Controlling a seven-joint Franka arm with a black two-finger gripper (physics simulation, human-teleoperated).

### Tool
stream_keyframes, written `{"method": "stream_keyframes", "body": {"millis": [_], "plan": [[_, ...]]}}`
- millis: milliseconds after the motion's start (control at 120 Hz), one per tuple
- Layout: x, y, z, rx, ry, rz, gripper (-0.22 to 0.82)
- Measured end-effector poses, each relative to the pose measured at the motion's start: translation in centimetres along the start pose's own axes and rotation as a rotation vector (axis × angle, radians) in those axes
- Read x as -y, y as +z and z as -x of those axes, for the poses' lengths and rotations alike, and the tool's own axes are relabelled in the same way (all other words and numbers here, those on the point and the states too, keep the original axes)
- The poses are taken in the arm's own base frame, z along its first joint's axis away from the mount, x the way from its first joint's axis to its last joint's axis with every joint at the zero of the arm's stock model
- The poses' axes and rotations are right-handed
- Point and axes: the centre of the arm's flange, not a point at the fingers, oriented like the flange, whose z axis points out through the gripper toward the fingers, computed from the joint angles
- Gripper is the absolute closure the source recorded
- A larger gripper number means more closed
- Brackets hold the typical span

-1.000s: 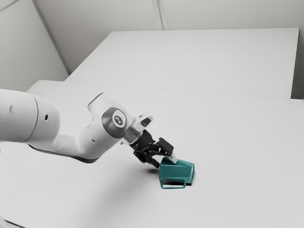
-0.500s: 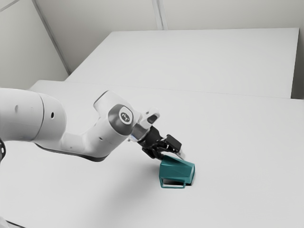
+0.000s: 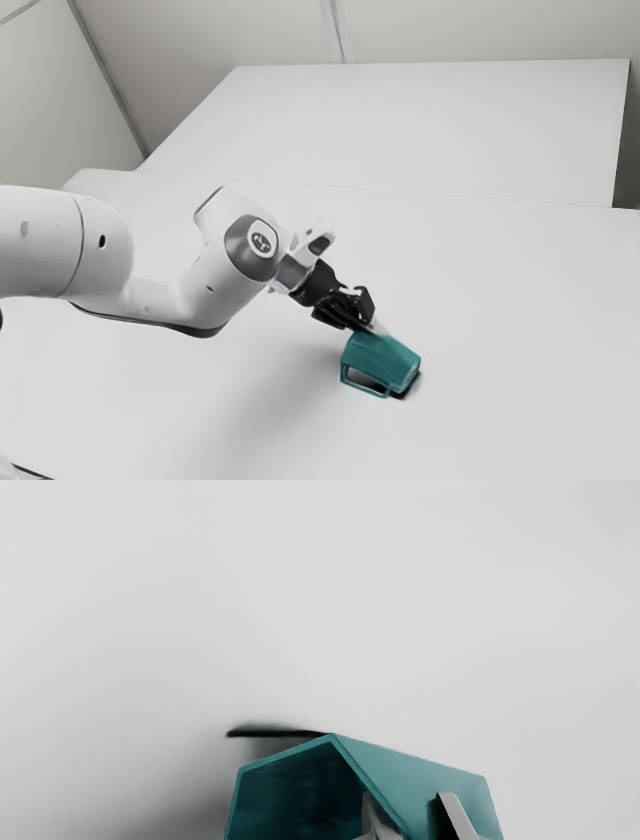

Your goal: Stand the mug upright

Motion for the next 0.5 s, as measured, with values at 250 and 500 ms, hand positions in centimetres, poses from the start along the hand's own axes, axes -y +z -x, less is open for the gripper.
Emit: {"method": "stream_keyframes", "body": {"millis": [250, 500], "plan": [[-2.4, -1.2, 0.0, -0.02, 0.038, 0.026, 0.78], [-4.5, -3.4, 0.0, -0.044, 0.088, 0.041, 0.78]]}}
